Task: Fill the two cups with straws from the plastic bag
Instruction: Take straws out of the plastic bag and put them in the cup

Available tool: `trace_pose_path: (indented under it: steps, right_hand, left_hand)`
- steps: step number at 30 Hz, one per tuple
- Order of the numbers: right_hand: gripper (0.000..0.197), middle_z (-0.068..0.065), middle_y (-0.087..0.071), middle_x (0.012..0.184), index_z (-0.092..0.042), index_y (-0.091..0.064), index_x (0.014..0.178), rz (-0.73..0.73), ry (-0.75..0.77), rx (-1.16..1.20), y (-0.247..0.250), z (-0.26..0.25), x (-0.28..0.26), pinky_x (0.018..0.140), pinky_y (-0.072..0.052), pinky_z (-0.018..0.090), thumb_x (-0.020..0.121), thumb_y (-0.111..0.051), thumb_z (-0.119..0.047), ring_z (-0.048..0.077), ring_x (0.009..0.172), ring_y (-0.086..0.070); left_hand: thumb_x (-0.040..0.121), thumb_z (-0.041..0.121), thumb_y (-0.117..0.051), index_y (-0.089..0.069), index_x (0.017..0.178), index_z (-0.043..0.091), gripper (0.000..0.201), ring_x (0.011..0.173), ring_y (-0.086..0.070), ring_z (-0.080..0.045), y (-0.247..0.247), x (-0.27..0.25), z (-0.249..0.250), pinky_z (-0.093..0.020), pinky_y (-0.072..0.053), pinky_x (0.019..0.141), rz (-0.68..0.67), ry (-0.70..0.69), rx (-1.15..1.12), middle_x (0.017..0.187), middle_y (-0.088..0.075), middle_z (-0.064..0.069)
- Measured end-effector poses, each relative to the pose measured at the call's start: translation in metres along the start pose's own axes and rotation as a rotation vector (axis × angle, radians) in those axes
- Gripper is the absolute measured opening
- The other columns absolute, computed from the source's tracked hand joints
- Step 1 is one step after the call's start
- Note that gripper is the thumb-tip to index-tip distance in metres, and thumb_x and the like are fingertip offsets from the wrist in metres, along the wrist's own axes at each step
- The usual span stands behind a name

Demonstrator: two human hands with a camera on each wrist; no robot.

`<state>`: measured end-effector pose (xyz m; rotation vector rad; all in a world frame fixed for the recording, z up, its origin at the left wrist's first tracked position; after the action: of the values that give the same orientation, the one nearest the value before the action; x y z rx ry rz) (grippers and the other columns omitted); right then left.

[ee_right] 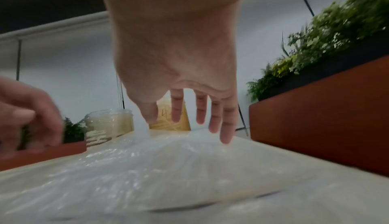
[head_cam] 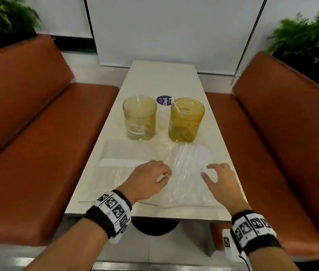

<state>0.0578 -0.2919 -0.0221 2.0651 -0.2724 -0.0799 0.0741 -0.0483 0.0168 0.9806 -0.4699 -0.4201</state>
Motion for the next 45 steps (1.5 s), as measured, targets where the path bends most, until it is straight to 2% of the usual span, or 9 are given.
trace_pose_path:
  steps: [6, 10, 12, 18, 23, 28, 34, 39, 45]
  right_hand:
    - [0.053, 0.011, -0.046, 0.135, -0.032, -0.039, 0.142, -0.213, -0.242, -0.153, -0.042, 0.014, 0.007, 0.103, -0.044, 0.05, 0.096, -0.052, -0.055, 0.035, 0.123, -0.049]
    - [0.057, 0.012, -0.048, 0.138, -0.031, -0.038, 0.145, -0.275, -0.19, -0.089, -0.045, 0.018, 0.007, 0.104, -0.048, 0.046, 0.096, -0.055, -0.053, 0.033, 0.124, -0.052]
    - [0.053, 0.008, -0.048, 0.141, -0.031, -0.043, 0.144, -0.271, -0.117, -0.074, -0.037, 0.014, 0.004, 0.105, -0.047, 0.044, 0.096, -0.056, -0.052, 0.031, 0.127, -0.051]
    - [0.019, -0.007, -0.063, 0.113, -0.031, -0.071, 0.107, 0.136, 0.312, -0.094, 0.042, -0.048, -0.006, 0.088, -0.048, 0.04, 0.096, -0.06, -0.042, 0.019, 0.108, -0.057]
    - [0.032, -0.002, -0.057, 0.095, -0.022, -0.06, 0.082, 0.594, 0.083, -0.125, 0.119, -0.064, -0.016, 0.073, -0.044, 0.038, 0.094, -0.059, -0.052, 0.021, 0.09, -0.052]
    - [0.058, -0.002, -0.06, 0.063, -0.017, -0.059, 0.063, 0.323, -0.159, 0.018, 0.113, -0.067, 0.013, 0.051, -0.036, 0.024, 0.095, -0.048, -0.064, 0.017, 0.057, -0.056]
    - [0.046, -0.002, -0.046, 0.056, -0.018, -0.042, 0.056, 0.218, -0.078, 0.111, 0.104, -0.092, 0.028, 0.048, -0.028, 0.024, 0.1, -0.047, -0.033, 0.016, 0.049, -0.043]
    - [0.042, 0.007, -0.071, 0.065, -0.009, -0.07, 0.069, 0.092, 0.01, 0.25, 0.104, -0.101, 0.039, 0.063, -0.059, 0.037, 0.098, -0.059, -0.036, 0.022, 0.058, -0.066]
    - [0.04, 0.0, -0.072, 0.057, -0.017, -0.075, 0.066, 0.034, -0.021, 0.35, 0.101, -0.107, 0.045, 0.067, -0.062, 0.035, 0.091, -0.07, -0.048, 0.011, 0.053, -0.066]
  left_hand:
    - [0.069, 0.075, -0.067, -0.04, 0.144, 0.029, 0.092, 0.124, -0.043, -0.03, -0.087, -0.002, 0.016, -0.049, -0.037, 0.106, -0.403, 0.098, 0.326, 0.148, -0.032, -0.002]
    - [0.087, 0.031, -0.067, -0.044, 0.138, 0.017, 0.057, 0.113, -0.054, -0.032, -0.093, -0.006, 0.031, -0.045, -0.049, 0.092, -0.317, 0.056, 0.432, 0.149, -0.036, -0.01]
    - [0.093, 0.024, -0.059, -0.051, 0.132, 0.016, 0.04, 0.106, -0.059, -0.03, -0.086, -0.004, 0.035, -0.043, -0.053, 0.084, -0.257, 0.047, 0.42, 0.144, -0.044, -0.008]
    - [0.101, 0.03, -0.046, -0.06, 0.104, 0.017, 0.019, 0.083, -0.066, -0.03, -0.027, 0.023, 0.062, -0.036, -0.048, 0.067, 0.01, 0.079, 0.281, 0.101, -0.068, -0.005]
    - [0.104, 0.028, -0.043, -0.059, 0.103, 0.013, 0.022, 0.081, -0.065, -0.034, 0.012, 0.039, 0.085, -0.033, -0.036, 0.062, 0.155, 0.164, 0.159, 0.093, -0.069, -0.013]
    - [0.104, 0.025, -0.043, -0.052, 0.099, 0.013, 0.016, 0.085, -0.064, -0.036, 0.02, 0.041, 0.096, -0.035, -0.038, 0.064, 0.186, 0.263, -0.014, 0.093, -0.067, -0.015]
    - [0.104, 0.049, -0.029, -0.06, 0.119, 0.02, 0.045, 0.098, -0.066, -0.032, 0.023, 0.044, 0.089, -0.036, -0.045, 0.075, 0.102, 0.367, -0.043, 0.103, -0.072, -0.009]
    - [0.1, 0.049, -0.047, -0.058, 0.114, 0.023, 0.031, 0.085, -0.062, -0.018, 0.055, 0.055, 0.071, -0.032, -0.044, 0.068, 0.297, 0.348, -0.107, 0.101, -0.066, 0.006]
    - [0.095, 0.035, -0.062, -0.068, 0.09, 0.021, 0.016, 0.06, -0.05, 0.0, 0.054, 0.077, 0.062, -0.027, -0.042, 0.063, 0.333, 0.226, -0.454, 0.088, -0.065, 0.01]
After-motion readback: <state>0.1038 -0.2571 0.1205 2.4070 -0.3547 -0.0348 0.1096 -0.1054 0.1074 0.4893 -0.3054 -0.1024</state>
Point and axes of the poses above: each hand's wrist, its own x-axis towards the middle knuckle, its own y-axis out of the back of the hand, z = x × y, the point moved 9 cm from there along x, towards the middle knuckle
